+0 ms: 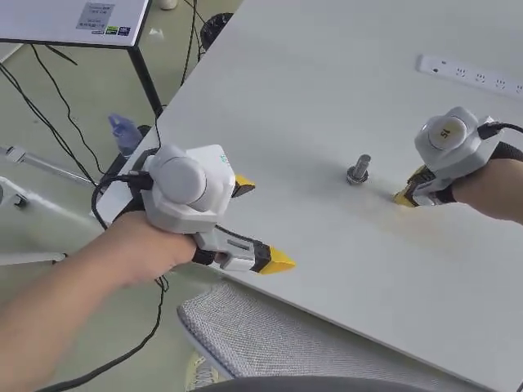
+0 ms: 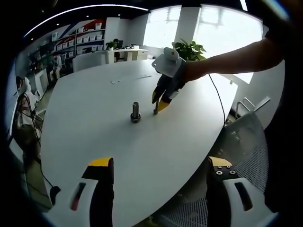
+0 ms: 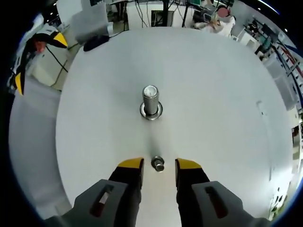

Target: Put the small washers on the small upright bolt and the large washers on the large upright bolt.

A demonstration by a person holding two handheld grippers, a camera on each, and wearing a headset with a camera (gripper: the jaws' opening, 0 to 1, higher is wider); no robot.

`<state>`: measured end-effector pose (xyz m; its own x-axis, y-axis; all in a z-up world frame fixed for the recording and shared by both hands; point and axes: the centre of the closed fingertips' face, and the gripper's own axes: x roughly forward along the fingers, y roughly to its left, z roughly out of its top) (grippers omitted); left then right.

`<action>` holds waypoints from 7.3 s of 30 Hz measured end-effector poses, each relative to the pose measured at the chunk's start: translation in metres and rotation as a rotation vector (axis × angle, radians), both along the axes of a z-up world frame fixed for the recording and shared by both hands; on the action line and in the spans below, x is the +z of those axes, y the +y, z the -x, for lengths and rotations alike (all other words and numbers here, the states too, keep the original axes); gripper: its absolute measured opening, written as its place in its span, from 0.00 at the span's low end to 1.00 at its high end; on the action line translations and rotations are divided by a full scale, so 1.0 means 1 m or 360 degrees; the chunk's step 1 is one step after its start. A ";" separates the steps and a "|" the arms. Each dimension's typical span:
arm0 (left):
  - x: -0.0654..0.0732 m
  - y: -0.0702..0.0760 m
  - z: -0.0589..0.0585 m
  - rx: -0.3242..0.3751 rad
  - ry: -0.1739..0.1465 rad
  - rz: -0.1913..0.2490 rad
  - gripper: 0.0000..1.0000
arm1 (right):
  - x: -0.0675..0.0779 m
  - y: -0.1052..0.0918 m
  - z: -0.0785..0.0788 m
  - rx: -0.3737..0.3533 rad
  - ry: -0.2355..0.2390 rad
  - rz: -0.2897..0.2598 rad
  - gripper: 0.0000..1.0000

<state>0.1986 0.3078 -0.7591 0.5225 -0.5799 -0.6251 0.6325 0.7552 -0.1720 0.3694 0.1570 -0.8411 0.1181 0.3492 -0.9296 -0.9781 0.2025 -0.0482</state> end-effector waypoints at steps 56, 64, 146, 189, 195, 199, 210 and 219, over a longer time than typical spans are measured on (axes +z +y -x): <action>0.055 0.013 0.022 0.0248 -0.0187 0.0123 0.87 | 0.142 -0.067 0.111 -0.0668 -0.0237 -0.1180 0.80; 0.056 0.019 0.031 0.0266 -0.0203 0.0095 0.89 | 0.131 -0.065 0.133 -0.0625 -0.0186 -0.1153 0.85; 0.035 0.018 0.014 0.0193 -0.0205 0.0059 0.93 | 0.104 -0.097 0.158 -0.0720 -0.0228 -0.1051 1.00; 0.036 0.012 0.003 0.0183 -0.0181 0.0037 0.90 | 0.097 -0.102 0.144 -0.0719 -0.0180 -0.1028 0.99; 0.036 0.014 0.005 0.0188 -0.0180 0.0030 0.90 | 0.096 -0.102 0.144 -0.0726 -0.0184 -0.1037 0.99; 0.037 0.015 0.005 0.0189 -0.0186 0.0033 0.90 | 0.095 -0.102 0.146 -0.0728 -0.0183 -0.1034 0.99; 0.035 0.014 0.006 0.0165 -0.0170 0.0026 0.90 | 0.095 -0.105 0.148 -0.0753 -0.0189 -0.1032 0.98; 0.040 0.013 0.002 0.0155 -0.0190 0.0028 0.90 | 0.097 -0.103 0.146 -0.0754 -0.0198 -0.1053 0.98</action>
